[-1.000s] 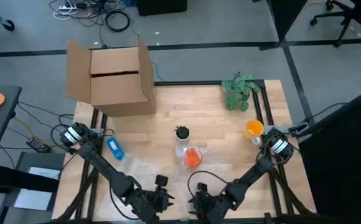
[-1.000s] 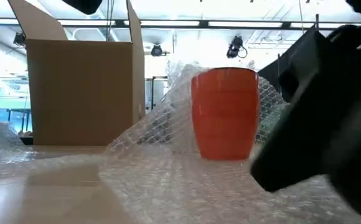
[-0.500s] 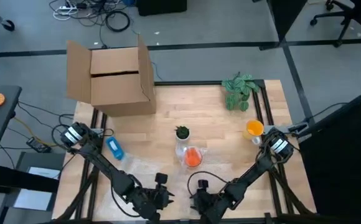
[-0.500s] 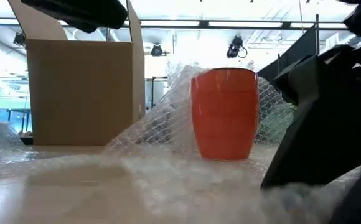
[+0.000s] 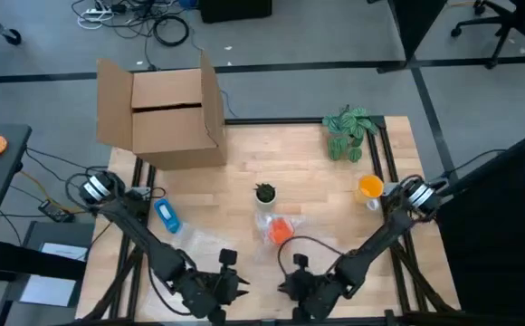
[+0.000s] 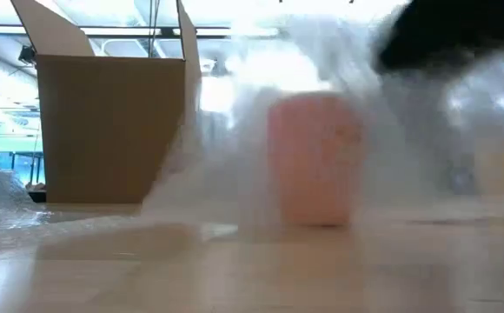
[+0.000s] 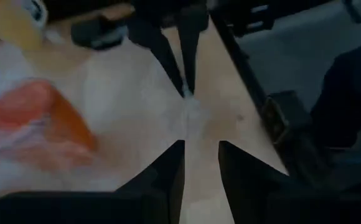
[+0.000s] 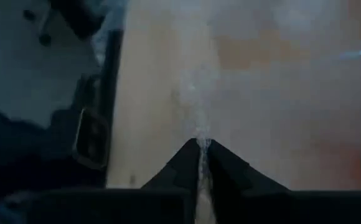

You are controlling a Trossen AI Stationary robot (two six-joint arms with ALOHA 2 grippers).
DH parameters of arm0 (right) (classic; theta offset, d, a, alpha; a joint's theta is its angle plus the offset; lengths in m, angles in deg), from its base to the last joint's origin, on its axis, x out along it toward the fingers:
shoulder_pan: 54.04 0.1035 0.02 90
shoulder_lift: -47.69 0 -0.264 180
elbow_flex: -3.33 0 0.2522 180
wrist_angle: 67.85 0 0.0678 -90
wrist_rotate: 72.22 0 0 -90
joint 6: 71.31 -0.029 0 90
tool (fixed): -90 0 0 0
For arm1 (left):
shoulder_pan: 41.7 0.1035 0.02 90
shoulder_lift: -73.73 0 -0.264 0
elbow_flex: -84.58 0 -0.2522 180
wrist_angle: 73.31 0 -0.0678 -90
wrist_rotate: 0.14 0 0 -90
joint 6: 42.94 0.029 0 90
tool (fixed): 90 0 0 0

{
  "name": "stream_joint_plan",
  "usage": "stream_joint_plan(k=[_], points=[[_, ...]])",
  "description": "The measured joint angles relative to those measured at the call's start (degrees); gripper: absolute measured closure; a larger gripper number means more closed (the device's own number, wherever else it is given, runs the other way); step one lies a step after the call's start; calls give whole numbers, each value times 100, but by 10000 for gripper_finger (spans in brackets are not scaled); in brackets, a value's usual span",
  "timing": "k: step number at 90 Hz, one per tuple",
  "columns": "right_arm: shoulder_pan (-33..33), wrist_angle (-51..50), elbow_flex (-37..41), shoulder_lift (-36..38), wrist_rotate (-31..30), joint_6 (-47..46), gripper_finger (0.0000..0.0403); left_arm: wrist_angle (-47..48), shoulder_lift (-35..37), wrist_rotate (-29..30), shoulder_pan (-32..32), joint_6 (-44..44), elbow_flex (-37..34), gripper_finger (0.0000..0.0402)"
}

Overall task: Wrap mug
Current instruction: Wrap the orange mug with the transparent bubble wrap

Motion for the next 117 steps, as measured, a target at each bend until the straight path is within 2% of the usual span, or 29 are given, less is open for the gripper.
stream_joint_plan(k=[17,48,72,85,102,117], points=[[-45,-448,2,513,-643,-247,403,7,-172,36,0,-123,-4,319],[-298,-1101,2,603,-892,-1355,403,-559,-634,199,50,-45,-9,319],[-356,-1158,2,596,-1393,-1925,403,-1212,-761,1516,268,926,-9,319],[-354,-1155,2,596,-1479,-2125,403,-1203,-761,1510,535,1069,-9,319],[-338,-1088,2,596,-1581,-2148,403,-1032,-761,1102,836,1045,-9,319],[-334,-1047,2,596,-1556,-2151,402,-1050,-761,1084,1065,1078,-9,318]])
